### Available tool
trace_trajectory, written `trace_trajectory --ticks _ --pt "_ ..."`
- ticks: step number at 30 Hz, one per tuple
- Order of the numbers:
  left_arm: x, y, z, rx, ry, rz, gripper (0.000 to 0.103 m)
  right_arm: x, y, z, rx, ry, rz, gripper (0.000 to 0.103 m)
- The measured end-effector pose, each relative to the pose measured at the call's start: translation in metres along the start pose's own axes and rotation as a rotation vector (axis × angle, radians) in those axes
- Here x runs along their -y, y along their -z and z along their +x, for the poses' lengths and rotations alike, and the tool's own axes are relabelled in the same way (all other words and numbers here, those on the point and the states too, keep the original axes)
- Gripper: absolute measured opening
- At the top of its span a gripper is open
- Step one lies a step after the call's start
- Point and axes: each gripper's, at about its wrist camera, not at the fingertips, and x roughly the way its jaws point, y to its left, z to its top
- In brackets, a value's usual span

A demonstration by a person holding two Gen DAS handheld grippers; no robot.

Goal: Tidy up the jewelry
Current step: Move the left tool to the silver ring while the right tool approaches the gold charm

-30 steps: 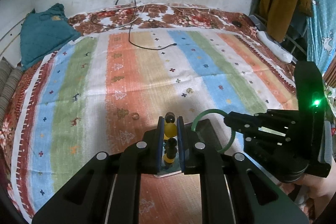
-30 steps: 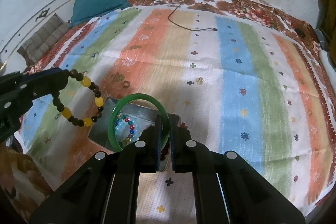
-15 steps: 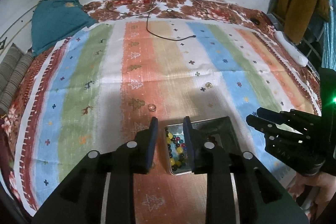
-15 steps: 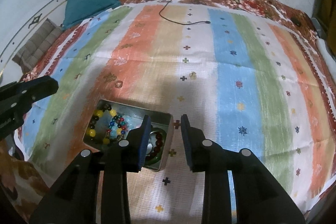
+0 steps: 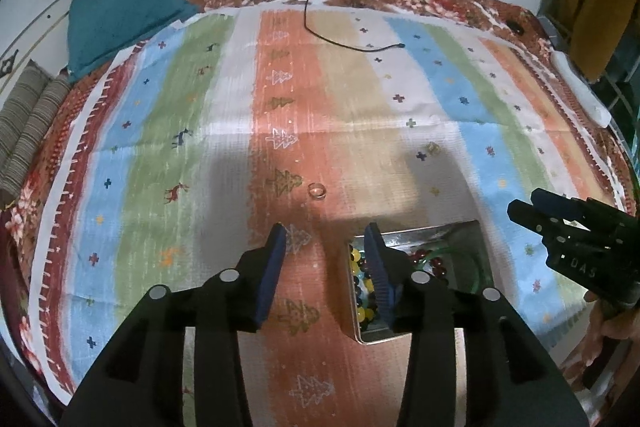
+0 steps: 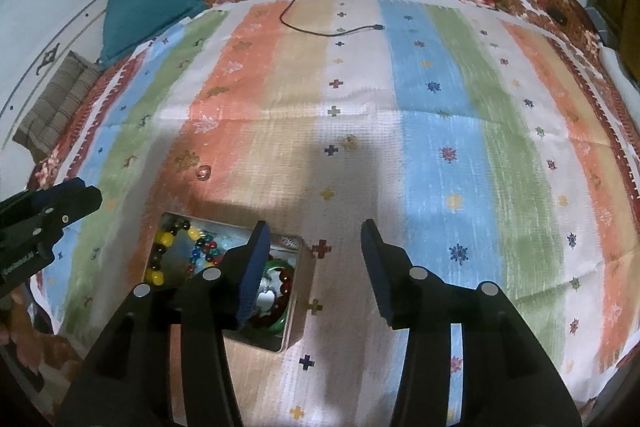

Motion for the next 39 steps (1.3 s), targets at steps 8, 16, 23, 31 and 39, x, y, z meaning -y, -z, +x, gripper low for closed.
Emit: trace_trajectory --ticks 8,16,23,31,39 --pt "0.005 -0.01 0.018 -0.025 -0.044 0.019 0.049 0.003 -0.014 0.016 -0.028 0.039 -0.024 0.049" --pt "0.003 -0.023 0.04 -0.065 -0.075 0.022 0.055 0.008 -0.034 0.036 -0.047 0.052 -0.018 0.054" --pt "0.001 -0.033 0.06 -0.102 -0.072 0.006 0.056 0.008 -0.048 0.056 -0.071 0.048 -0.027 0.059" --pt "0.0 -0.04 0.086 -0.152 -0.076 0.006 0.056 0.012 -0.058 0.077 -0.097 0.049 -0.019 0.059" --pt "0.004 -0.041 0.104 -0.187 -0.085 0.034 0.056 0.01 -0.068 0.096 -0.12 0.054 -0.033 0.059"
